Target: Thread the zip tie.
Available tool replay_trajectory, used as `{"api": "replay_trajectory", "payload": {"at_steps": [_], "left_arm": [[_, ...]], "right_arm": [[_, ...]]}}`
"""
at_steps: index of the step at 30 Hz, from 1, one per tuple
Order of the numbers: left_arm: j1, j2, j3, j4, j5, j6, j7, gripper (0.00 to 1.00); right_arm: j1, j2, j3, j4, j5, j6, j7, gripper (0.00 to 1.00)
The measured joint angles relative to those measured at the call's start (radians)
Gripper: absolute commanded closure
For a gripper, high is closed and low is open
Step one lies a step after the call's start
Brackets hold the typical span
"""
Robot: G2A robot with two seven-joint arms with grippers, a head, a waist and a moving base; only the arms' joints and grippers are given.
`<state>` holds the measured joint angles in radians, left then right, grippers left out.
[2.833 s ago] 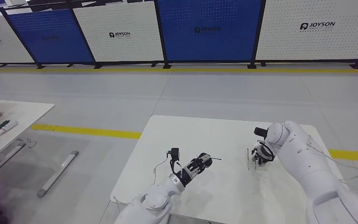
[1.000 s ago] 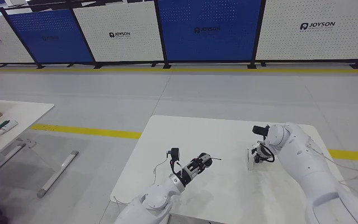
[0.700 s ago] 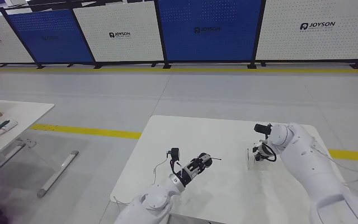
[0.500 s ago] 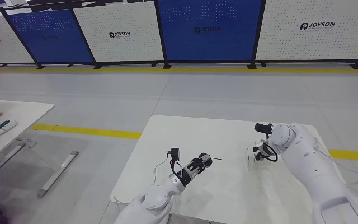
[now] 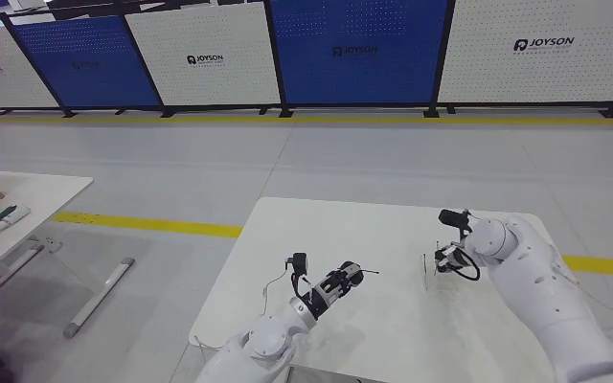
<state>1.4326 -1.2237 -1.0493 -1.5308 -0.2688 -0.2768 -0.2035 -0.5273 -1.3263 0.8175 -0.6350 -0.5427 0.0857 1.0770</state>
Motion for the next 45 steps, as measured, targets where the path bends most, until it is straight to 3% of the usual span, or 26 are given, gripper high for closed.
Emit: {"api": "replay_trajectory", "payload": {"at_steps": [10,16,27,30,36,40,42,45], "left_arm": [[0.000,0.000,0.000,0.000,0.000,0.000,0.000,1.00],[0.000,0.000,0.000,0.000,0.000,0.000,0.000,1.00],[0.000,0.000,0.000,0.000,0.000,0.000,0.000,1.00],[0.000,0.000,0.000,0.000,0.000,0.000,0.000,1.00],[0.000,0.000,0.000,0.000,0.000,0.000,0.000,1.00],[0.000,0.000,0.000,0.000,0.000,0.000,0.000,1.00],[0.000,0.000,0.000,0.000,0.000,0.000,0.000,1.00],[0.000,0.000,0.000,0.000,0.000,0.000,0.000,1.00]], "right_arm": [[-0.232,0.113,0.194,-0.414,-0.077,0.095,-0.015,1.00],[-0.380,0.157,0.308,-0.628,-0.098,0.108,-0.017,1.00],[-0.382,0.156,0.307,-0.628,-0.100,0.106,-0.019,1.00],[-0.406,0.155,0.300,-0.653,-0.117,0.114,-0.076,1.00],[-0.514,0.170,0.394,-0.790,-0.013,0.053,-0.167,1.00],[-0.637,0.183,0.449,-0.933,0.011,-0.007,-0.238,1.00],[-0.689,0.187,0.461,-0.990,0.000,-0.011,-0.272,1.00],[-0.709,0.188,0.463,-1.009,-0.005,-0.009,-0.283,1.00]]}}
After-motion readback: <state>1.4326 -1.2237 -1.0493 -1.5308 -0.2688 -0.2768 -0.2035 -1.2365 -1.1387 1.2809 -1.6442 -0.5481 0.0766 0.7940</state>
